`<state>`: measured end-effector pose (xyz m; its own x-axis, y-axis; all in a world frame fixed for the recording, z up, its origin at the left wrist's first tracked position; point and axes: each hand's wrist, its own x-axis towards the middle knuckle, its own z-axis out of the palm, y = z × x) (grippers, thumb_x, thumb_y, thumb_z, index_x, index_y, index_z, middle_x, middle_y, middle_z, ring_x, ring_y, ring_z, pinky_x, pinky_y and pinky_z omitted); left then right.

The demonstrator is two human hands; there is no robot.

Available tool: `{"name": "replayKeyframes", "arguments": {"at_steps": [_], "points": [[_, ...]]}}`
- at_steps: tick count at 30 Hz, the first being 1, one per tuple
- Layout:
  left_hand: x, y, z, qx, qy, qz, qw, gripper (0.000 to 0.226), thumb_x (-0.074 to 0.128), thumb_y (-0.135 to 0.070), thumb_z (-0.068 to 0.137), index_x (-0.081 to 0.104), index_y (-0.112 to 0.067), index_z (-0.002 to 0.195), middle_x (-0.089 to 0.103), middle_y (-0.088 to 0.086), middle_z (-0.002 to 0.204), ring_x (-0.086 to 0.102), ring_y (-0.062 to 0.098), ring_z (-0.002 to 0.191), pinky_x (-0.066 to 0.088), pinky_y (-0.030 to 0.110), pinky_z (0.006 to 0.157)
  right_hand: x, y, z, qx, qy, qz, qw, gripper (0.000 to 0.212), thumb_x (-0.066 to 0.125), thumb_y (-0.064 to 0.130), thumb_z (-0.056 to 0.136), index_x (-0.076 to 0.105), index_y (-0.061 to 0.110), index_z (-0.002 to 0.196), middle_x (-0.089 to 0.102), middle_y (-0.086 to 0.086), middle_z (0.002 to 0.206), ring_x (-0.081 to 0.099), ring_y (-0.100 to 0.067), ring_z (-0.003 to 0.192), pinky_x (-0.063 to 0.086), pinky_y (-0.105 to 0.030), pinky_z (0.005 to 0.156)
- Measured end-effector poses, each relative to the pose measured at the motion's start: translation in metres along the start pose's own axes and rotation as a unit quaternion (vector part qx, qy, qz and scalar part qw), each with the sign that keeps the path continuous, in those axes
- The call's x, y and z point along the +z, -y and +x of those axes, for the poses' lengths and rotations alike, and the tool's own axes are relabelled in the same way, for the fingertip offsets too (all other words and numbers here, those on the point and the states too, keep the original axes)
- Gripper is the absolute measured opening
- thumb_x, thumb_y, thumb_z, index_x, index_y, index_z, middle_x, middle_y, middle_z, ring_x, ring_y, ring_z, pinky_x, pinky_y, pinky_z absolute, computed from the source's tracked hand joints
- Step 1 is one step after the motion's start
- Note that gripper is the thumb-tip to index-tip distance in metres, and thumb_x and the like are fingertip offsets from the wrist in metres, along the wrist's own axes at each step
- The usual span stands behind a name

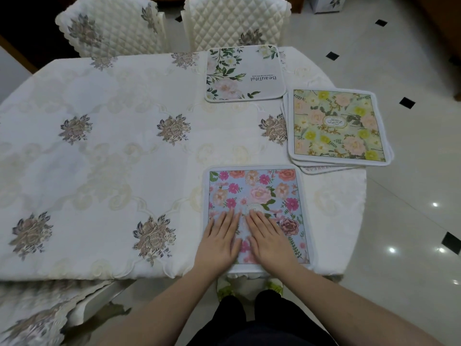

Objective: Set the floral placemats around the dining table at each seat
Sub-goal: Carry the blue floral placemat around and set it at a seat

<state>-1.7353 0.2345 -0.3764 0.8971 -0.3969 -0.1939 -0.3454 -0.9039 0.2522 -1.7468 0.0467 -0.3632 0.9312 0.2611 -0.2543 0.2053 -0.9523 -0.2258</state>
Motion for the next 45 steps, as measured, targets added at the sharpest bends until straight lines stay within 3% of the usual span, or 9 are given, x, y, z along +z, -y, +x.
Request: {"name": "replayKeyframes", "arguments": {"at_steps": [11,23,27,31,34,36,39,41,45], "points": [[-0.003,0.035,-0.05,0.019,0.057,0.011,0.998,0.079,0.032,-0.064,0.097,0.019,-0.014,0.157,0.014,0.003,0.165,0.015,0.017,0.151,0.012,0.039,0.12,0.008,-0.048,-0.056,0.051,-0.023,-0.004,0.998,0.065,0.026,0.049,0.1,0.016,0.017,0.155,0.012,0.001,0.163,0.009,-0.012,0.15,0.016,-0.038,0.118],[-0.017,0.045,-0.06,-0.009,0.112,0.022,0.993,0.084,0.032,-0.073,0.091,0.026,-0.019,0.155,0.027,-0.001,0.161,0.021,0.013,0.147,0.013,0.045,0.118,-0.001,-0.046,-0.077,0.134,0.001,-0.003,0.991,0.063,0.025,0.047,0.099,0.026,0.015,0.153,0.024,-0.001,0.159,0.022,-0.013,0.146,0.011,-0.029,0.118],[-0.022,0.046,-0.055,0.004,0.094,0.042,0.995,0.084,0.033,-0.073,0.089,0.037,-0.017,0.151,0.039,0.001,0.155,0.041,0.017,0.14,0.009,0.043,0.117,-0.004,-0.041,-0.074,0.136,-0.005,-0.011,0.991,0.067,0.019,0.05,0.097,0.024,0.014,0.153,0.021,-0.002,0.16,0.024,-0.015,0.146,0.005,-0.022,0.117],[-0.027,0.042,-0.05,0.015,0.098,0.053,0.994,0.082,0.031,-0.065,0.095,0.002,-0.02,0.157,0.001,-0.003,0.165,0.009,0.016,0.152,0.001,0.038,0.121,-0.007,-0.038,-0.071,0.139,-0.004,0.01,0.99,0.065,0.023,0.049,0.099,0.016,0.018,0.155,0.012,0.0,0.163,0.016,-0.015,0.148,0.012,-0.025,0.116],[-0.036,0.034,-0.05,0.01,0.112,0.058,0.992,0.078,0.032,-0.055,0.1,-0.005,-0.017,0.157,-0.006,0.0,0.165,0.001,0.018,0.153,0.007,0.039,0.122,-0.013,-0.03,-0.079,0.155,-0.005,0.035,0.987,0.062,0.033,0.043,0.102,0.011,0.018,0.156,0.006,0.0,0.163,0.012,-0.014,0.149,0.014,-0.025,0.116],[-0.035,0.03,-0.055,0.0,0.107,0.063,0.992,0.076,0.036,-0.05,0.1,0.001,-0.015,0.157,-0.001,0.001,0.165,0.009,0.02,0.152,0.017,0.043,0.12,-0.015,-0.023,-0.089,0.159,0.012,0.037,0.986,0.065,0.033,0.041,0.102,0.007,0.017,0.156,0.002,-0.001,0.164,0.008,-0.014,0.15,0.014,-0.027,0.118],[-0.031,0.024,-0.064,-0.026,0.102,0.064,0.992,0.078,0.063,-0.046,0.087,0.036,-0.01,0.151,0.034,0.005,0.157,0.046,0.025,0.138,0.047,0.049,0.1,-0.019,-0.024,-0.102,0.159,0.044,0.038,0.986,0.068,0.03,0.048,0.1,0.006,0.016,0.156,0.001,-0.001,0.164,0.008,-0.014,0.15,0.008,-0.027,0.119],[-0.029,0.022,-0.068,-0.027,0.103,0.088,0.99,0.078,0.074,-0.044,0.076,0.051,-0.008,0.142,0.05,0.007,0.146,0.059,0.026,0.125,0.053,0.048,0.09,-0.021,-0.028,-0.112,0.153,0.052,0.041,0.986,0.071,0.026,0.054,0.097,0.011,0.018,0.156,0.005,-0.001,0.164,0.011,-0.014,0.149,0.008,-0.028,0.119],[-0.042,0.01,-0.056,-0.016,0.07,0.099,0.993,0.05,0.05,-0.039,0.083,0.072,-0.004,0.112,0.072,0.015,0.112,0.071,0.029,0.094,0.057,0.044,0.075,-0.028,-0.043,-0.127,0.144,0.074,0.028,0.986,0.083,0.007,0.065,0.085,0.015,0.021,0.155,0.009,0.006,0.163,0.013,-0.012,0.148,0.007,-0.03,0.12]]}}
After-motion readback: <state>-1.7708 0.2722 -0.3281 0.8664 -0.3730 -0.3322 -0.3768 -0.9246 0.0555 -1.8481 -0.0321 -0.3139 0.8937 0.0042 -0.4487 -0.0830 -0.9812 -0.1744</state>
